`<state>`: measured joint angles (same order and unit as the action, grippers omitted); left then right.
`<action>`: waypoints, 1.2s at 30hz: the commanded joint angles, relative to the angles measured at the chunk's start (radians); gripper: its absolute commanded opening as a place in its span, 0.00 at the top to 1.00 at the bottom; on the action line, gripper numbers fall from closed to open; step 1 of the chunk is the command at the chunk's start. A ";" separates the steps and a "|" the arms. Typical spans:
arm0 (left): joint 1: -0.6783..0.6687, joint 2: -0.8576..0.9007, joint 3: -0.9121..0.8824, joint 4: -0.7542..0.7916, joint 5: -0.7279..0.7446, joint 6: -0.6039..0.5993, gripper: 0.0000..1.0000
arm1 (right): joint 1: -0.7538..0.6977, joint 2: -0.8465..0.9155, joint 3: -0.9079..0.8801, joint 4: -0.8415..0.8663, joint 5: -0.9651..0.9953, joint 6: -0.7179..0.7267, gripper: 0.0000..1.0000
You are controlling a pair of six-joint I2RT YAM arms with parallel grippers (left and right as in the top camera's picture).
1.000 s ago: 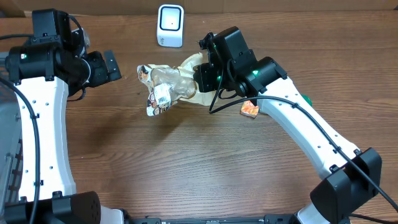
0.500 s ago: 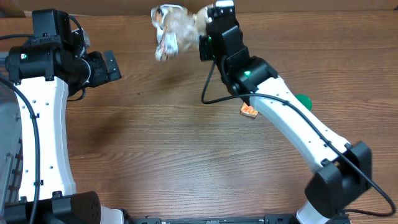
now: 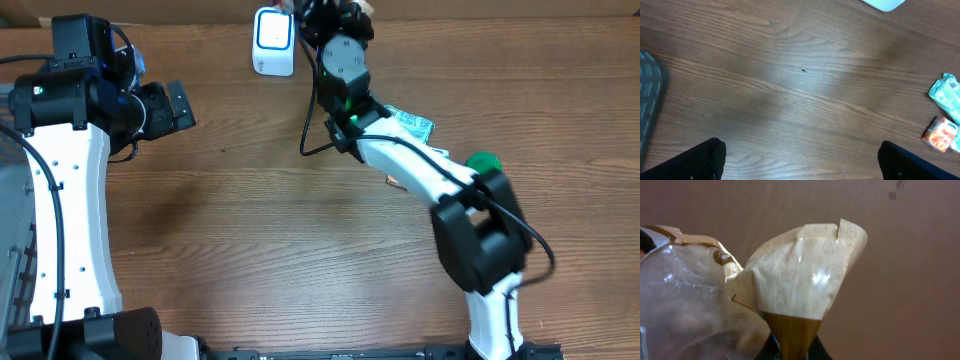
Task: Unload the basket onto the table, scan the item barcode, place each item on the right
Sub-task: 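Lift the Panifee bag and hold it against the scanner window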
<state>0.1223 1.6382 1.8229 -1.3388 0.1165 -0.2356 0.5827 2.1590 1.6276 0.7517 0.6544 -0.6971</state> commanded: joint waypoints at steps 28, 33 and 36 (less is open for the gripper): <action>0.002 -0.013 0.007 0.001 0.004 0.007 0.00 | -0.058 0.293 0.391 -0.066 -0.244 -0.518 0.96; 0.002 -0.013 0.007 0.001 0.004 0.007 0.00 | -0.041 0.293 0.391 -0.071 -0.335 -0.644 0.96; 0.002 -0.013 0.007 0.001 0.004 0.007 0.00 | -0.035 0.293 0.391 -0.103 -0.389 -0.679 0.96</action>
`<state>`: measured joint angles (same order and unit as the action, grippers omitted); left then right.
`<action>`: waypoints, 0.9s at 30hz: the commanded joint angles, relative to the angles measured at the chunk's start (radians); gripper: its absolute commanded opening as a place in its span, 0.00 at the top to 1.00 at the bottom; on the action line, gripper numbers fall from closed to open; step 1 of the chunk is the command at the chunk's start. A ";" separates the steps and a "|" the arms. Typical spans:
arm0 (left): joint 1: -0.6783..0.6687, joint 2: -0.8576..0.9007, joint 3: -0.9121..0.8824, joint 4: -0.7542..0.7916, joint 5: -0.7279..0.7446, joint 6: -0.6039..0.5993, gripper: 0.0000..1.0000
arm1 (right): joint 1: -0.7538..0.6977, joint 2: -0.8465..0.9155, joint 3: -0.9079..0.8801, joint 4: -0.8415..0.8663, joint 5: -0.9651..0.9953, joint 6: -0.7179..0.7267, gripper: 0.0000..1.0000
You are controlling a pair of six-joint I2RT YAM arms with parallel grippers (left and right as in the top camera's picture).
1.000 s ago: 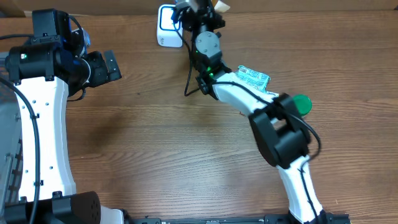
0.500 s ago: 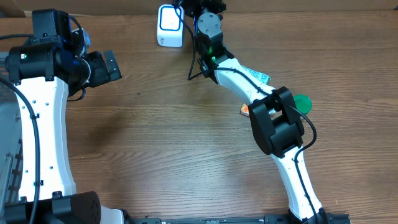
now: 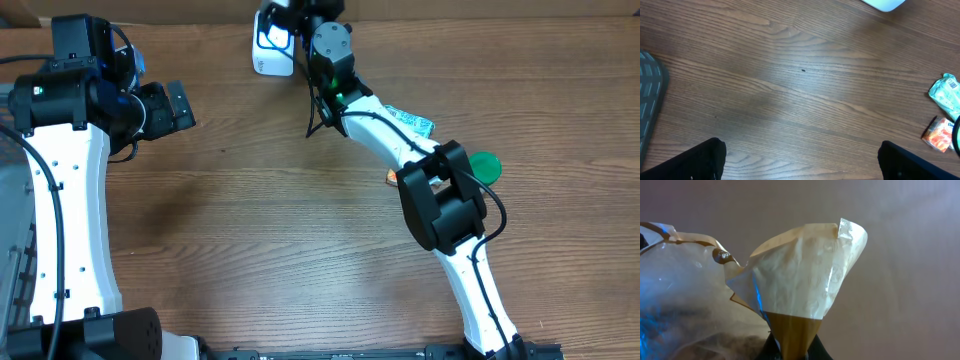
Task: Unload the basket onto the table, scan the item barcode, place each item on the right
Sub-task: 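Lift the Panifee bag and hold it against the scanner window, then carry the bag right and drop it beside the tissue packs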
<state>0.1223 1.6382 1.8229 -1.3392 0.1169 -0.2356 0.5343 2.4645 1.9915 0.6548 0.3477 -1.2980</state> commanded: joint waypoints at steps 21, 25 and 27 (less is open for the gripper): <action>0.002 -0.013 0.007 0.001 0.004 0.008 0.00 | 0.021 -0.012 0.027 -0.008 -0.151 -0.252 0.96; 0.002 -0.013 0.007 0.001 0.004 0.007 0.01 | 0.021 -0.012 0.027 0.026 -0.151 -0.252 0.96; 0.002 -0.013 0.007 0.001 0.004 0.008 0.00 | 0.021 -0.013 0.027 0.050 -0.150 -0.251 0.96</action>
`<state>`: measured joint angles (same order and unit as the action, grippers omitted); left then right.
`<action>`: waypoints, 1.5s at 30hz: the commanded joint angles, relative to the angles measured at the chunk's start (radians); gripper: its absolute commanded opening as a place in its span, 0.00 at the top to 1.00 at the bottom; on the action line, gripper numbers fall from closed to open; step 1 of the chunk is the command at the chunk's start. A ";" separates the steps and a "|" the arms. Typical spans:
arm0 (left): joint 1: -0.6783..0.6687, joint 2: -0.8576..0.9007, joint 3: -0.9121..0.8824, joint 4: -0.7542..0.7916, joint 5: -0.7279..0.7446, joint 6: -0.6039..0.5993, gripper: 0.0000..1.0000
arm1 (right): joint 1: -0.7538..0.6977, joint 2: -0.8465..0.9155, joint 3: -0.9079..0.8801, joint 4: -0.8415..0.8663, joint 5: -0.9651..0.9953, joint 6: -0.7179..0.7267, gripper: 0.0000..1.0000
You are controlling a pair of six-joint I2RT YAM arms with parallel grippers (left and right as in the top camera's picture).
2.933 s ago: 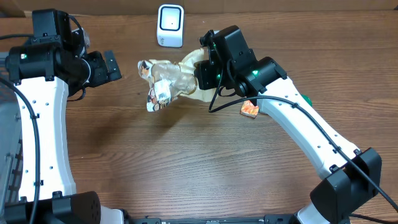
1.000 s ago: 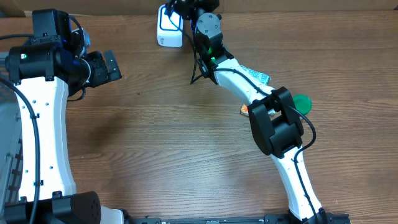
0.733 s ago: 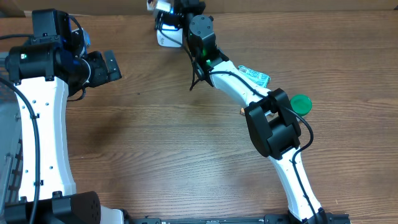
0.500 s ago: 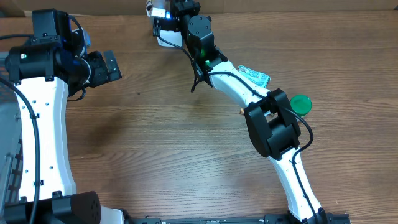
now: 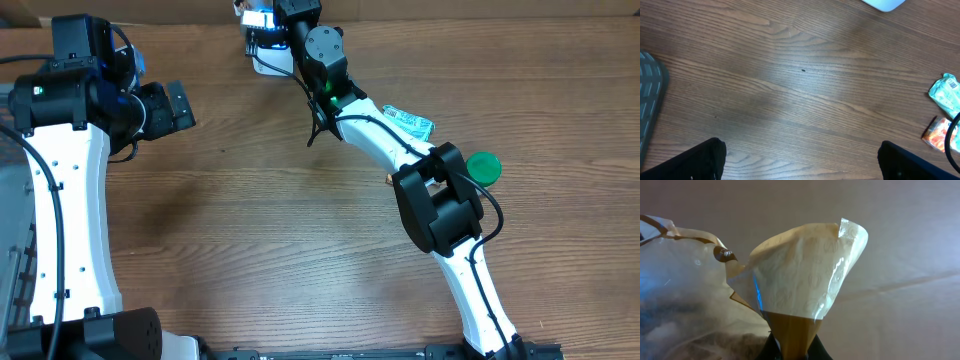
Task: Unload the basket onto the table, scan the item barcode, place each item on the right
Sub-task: 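Carry the bag right and drop it beside the tissue packs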
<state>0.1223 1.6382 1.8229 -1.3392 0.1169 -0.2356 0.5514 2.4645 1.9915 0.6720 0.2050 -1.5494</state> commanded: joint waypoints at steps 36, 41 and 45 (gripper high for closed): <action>0.002 -0.013 0.007 0.001 0.004 0.007 0.00 | 0.060 -0.302 0.027 -0.570 0.091 1.024 0.96; 0.002 -0.013 0.007 0.001 0.004 0.007 0.00 | 0.052 -0.466 0.027 -1.102 -0.098 1.500 0.96; 0.002 -0.013 0.007 0.001 0.004 0.007 0.00 | 0.006 -0.542 0.027 -1.502 -0.232 1.603 0.96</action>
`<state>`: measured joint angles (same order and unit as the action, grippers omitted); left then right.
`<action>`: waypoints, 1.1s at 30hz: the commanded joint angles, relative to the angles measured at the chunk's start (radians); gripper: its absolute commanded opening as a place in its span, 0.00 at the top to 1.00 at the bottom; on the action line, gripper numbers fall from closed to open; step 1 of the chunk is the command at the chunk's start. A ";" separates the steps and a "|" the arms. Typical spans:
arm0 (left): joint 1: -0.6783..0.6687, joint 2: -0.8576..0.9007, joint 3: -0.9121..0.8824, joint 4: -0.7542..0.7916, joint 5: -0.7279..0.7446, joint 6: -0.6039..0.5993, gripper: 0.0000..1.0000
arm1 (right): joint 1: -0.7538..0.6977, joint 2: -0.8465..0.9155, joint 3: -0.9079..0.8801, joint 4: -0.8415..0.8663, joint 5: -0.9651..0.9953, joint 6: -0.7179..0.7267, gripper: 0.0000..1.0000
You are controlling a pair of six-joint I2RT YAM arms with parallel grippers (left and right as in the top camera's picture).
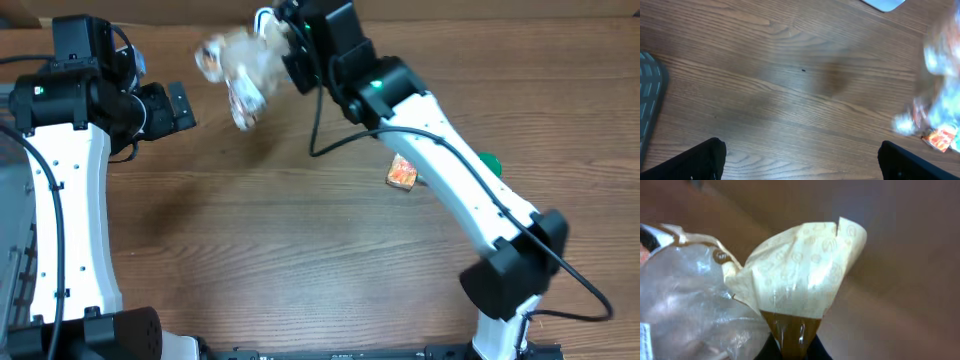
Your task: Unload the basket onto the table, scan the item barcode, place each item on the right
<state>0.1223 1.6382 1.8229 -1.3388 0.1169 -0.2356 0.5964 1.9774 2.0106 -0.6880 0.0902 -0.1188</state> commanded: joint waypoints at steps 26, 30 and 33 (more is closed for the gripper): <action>0.002 -0.013 0.007 0.001 0.004 0.007 0.00 | -0.467 -0.042 -0.343 -0.398 -0.117 0.172 0.00; 0.002 -0.013 0.007 0.001 0.004 0.007 0.00 | -0.467 -0.104 -0.211 -0.480 -0.146 0.172 0.00; 0.002 -0.013 0.007 0.001 0.004 0.008 0.00 | -0.467 -0.182 -0.065 -0.583 -0.150 0.172 0.00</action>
<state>0.1223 1.6382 1.8229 -1.3388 0.1169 -0.2356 0.1326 1.9427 1.7813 -1.2156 -0.0410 0.0525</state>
